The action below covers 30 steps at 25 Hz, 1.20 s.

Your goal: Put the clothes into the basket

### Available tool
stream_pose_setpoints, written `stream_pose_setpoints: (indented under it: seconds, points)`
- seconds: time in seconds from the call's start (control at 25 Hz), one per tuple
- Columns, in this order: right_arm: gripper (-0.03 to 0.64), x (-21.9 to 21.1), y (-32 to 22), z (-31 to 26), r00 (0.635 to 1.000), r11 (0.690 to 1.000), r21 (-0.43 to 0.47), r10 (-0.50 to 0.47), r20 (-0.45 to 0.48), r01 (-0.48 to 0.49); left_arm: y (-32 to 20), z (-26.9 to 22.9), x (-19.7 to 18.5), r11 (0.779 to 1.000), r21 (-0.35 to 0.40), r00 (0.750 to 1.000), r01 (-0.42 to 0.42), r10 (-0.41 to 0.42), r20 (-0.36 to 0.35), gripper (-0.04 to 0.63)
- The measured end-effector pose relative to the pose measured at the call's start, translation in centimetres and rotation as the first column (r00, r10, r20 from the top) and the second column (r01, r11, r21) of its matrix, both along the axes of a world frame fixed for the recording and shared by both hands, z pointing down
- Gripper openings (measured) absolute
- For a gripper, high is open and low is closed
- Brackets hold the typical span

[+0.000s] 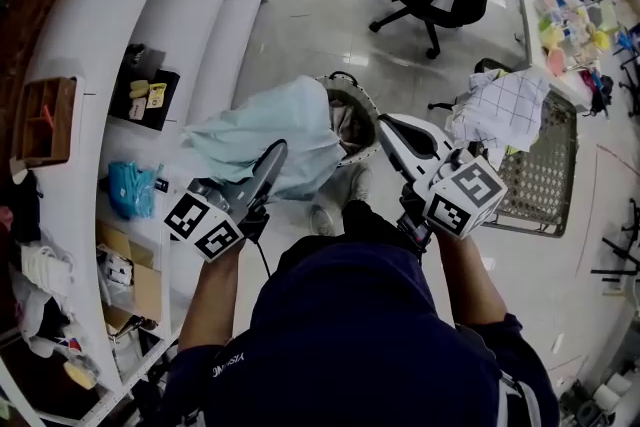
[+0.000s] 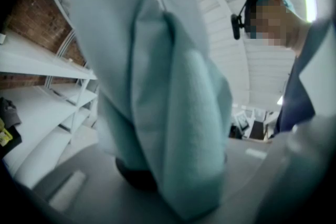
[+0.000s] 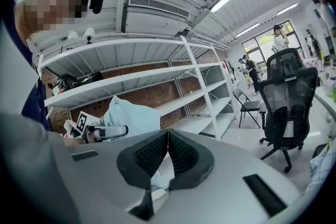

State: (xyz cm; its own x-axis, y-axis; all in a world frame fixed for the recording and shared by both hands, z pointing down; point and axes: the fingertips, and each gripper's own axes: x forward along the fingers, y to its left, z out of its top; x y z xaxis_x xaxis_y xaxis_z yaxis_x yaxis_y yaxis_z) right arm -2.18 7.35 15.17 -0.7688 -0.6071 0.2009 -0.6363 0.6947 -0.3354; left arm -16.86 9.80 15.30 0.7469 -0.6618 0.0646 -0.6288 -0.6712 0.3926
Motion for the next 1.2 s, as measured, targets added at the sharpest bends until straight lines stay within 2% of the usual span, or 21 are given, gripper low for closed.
stream_pose_setpoints:
  seconds: [0.36,0.72,0.96,1.2]
  points:
    - [0.008,2.8,-6.6,2.3,0.998,0.997,-0.049,-0.06,0.024,0.062,-6.4,1.4,3.7,0.998,-0.039,0.998,0.047,-0.046,0.032,0.109]
    - [0.008,5.3,-11.4,4.7,0.99,0.987,-0.079,-0.137,0.028,0.139,-10.2,3.3,7.2,0.992,-0.082,0.993,0.096,-0.09,0.076,0.109]
    - [0.008,5.7,-13.3,7.0,0.992,0.985,-0.116,-0.128,0.019,0.13,-12.1,5.5,7.7,0.988,-0.121,0.991,0.098,-0.085,0.105,0.107]
    - [0.008,5.1,-14.5,8.9,0.995,0.984,-0.145,-0.102,-0.003,0.1,-13.6,7.6,7.1,0.985,-0.163,0.994,0.06,-0.045,0.095,0.107]
